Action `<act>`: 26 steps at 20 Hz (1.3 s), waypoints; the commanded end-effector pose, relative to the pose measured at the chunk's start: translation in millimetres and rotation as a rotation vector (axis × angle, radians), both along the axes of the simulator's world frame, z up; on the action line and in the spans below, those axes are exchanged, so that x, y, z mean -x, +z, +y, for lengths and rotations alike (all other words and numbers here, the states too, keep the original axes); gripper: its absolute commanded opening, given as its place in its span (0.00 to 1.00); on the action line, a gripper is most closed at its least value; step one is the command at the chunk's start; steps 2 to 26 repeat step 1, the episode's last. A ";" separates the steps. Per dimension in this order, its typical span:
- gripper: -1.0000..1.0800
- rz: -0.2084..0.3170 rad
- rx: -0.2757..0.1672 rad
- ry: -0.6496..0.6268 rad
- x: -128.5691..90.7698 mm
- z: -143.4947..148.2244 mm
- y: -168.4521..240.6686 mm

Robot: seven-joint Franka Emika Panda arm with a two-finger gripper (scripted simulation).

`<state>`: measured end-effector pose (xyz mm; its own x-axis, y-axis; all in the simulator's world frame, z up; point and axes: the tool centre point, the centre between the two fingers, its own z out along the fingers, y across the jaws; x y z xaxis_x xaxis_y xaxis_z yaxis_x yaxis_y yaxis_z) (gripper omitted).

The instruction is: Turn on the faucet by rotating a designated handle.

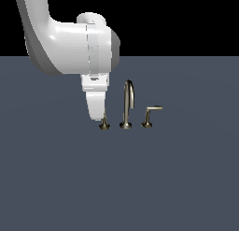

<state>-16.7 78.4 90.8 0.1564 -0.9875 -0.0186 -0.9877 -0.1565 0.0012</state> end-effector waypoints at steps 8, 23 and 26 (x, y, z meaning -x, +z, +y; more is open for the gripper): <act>0.00 -0.003 0.018 -0.074 -8.5 -54.2 0.3; 0.00 -0.003 0.018 -0.074 -8.5 -54.2 0.3; 0.00 -0.003 0.018 -0.074 -8.5 -54.2 0.3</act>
